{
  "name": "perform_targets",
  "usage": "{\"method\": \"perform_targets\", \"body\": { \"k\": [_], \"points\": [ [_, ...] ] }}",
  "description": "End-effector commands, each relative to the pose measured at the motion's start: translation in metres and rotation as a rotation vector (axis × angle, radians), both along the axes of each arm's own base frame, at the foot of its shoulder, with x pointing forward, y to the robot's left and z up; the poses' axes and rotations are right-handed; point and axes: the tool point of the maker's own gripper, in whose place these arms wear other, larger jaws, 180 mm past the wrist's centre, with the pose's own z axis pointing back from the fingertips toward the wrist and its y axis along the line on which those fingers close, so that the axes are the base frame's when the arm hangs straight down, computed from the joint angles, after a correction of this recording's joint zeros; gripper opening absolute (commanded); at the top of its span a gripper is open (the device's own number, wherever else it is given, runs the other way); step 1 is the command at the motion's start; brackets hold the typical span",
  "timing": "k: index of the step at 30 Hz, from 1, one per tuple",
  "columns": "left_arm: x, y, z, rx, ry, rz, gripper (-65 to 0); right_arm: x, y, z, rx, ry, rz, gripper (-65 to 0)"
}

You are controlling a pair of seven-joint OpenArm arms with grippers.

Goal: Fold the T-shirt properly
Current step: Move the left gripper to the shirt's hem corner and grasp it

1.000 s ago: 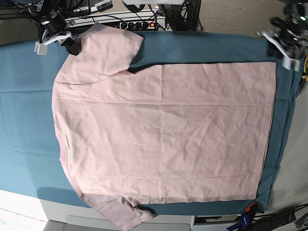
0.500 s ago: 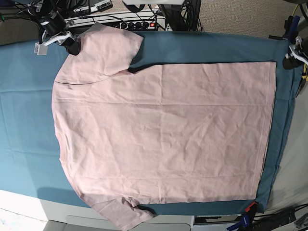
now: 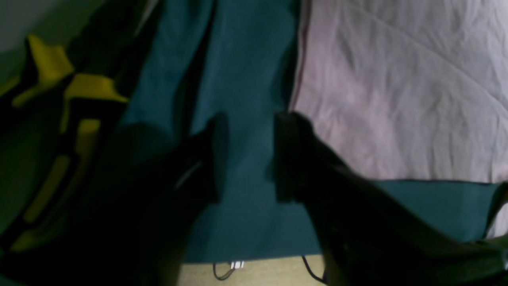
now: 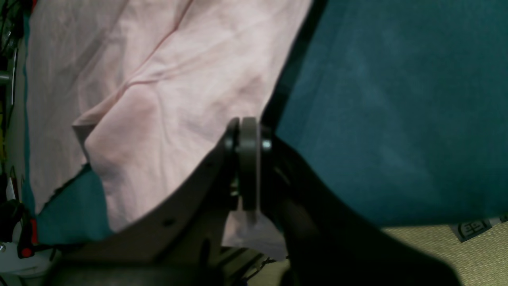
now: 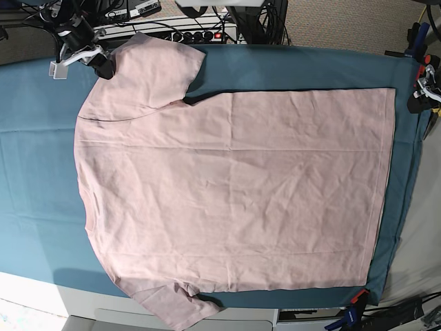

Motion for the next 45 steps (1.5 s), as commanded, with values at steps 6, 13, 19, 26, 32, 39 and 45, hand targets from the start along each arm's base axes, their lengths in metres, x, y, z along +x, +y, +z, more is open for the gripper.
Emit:
{"method": "perform_targets", "body": {
  "k": [6, 13, 19, 26, 32, 39, 45],
  "points": [
    [0.002, -0.014, -0.002, -0.037, -0.023, -0.009, -46.1, -0.007, -0.006, -0.004, -0.032, 0.042, 0.005, -65.0],
    [-0.004, -0.071, -0.036, -0.111, 0.049, -0.115, -46.1, -0.007, -0.006, -0.004, -0.033, 0.043, 0.005, -65.0],
    [-0.006, -0.085, -0.041, -0.123, 0.061, -0.161, -46.1, -0.007, -0.006, -0.003, -0.033, 0.040, 0.004, -65.0],
    [-0.006, -0.083, -0.041, -0.106, 0.060, -0.170, -46.1, -0.004, -0.009, -0.001, -0.040, 0.019, -0.010, -65.0],
    [-0.007, -0.076, -0.042, -0.063, 0.065, -0.185, -46.1, -0.004, -0.009, -0.001, -0.040, 0.019, -0.010, -65.0],
    [-0.006, -0.069, -0.044, -0.015, 0.048, -0.175, -46.1, -0.004, -0.009, -0.001, -0.040, 0.019, -0.010, -65.0],
    [-0.010, -0.070, -0.046, 0.013, 0.046, -0.217, -46.1, -0.004, -0.008, -0.001, -0.039, 0.018, -0.010, -65.0]
  ]
}}
